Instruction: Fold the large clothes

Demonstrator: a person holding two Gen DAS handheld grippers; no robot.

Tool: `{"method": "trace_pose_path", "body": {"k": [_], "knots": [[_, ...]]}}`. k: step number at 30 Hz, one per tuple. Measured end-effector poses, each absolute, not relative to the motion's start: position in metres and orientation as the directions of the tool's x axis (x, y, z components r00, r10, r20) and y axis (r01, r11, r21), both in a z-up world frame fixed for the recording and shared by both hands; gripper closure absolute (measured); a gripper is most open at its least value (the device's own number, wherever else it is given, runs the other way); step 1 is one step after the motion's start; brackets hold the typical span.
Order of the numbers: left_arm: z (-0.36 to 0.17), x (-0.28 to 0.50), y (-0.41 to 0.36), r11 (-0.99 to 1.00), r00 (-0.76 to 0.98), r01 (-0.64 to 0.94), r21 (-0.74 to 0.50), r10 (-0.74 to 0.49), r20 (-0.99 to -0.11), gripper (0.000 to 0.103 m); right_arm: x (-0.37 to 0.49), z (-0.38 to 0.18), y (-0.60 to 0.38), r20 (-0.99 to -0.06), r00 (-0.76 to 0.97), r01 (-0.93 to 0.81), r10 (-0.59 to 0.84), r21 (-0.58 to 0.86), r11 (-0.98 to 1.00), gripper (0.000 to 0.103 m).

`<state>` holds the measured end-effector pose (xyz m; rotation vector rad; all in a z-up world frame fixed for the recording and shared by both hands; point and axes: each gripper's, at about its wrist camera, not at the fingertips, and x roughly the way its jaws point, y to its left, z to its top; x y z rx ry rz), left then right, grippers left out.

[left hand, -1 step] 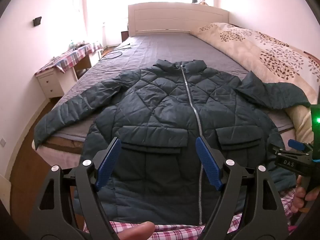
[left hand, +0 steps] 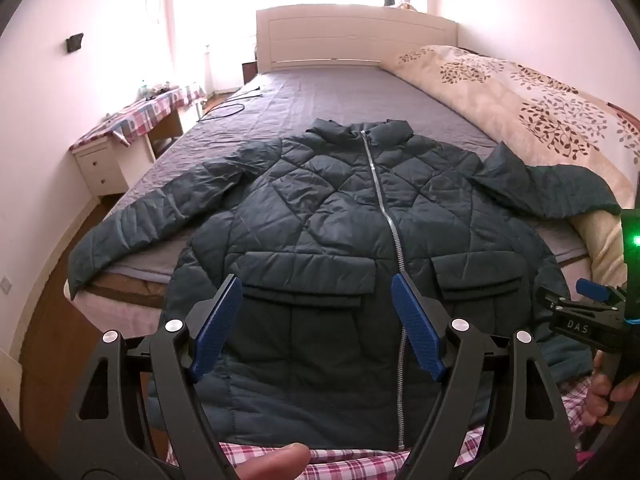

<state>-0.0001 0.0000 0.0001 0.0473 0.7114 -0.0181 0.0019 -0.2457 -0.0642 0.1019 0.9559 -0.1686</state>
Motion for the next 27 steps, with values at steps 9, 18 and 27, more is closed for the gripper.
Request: {"method": "trace_pose_path", "body": {"k": [9,18,27], "knots": [[0.0001,-0.0001,0.0001,0.999,0.758,0.032,0.037,0.000,-0.653,0.026,0.0020,-0.0643,-0.2451,-0.821,0.563,0.187,-0.098,0.011,0.982,0.020],[0.0001,-0.0001,0.0000,0.999,0.757,0.032,0.037,0.000,-0.653,0.026,0.0023,-0.0654,-0.2460,-0.822,0.561,0.188,-0.096,0.013,0.982,0.020],[0.0001,-0.0001,0.0001,0.999,0.757,0.032,0.036,-0.001,-0.653,0.026,0.0026,-0.0659,-0.2462,-0.823,0.561,0.188,-0.096,0.014,0.982,0.020]]}}
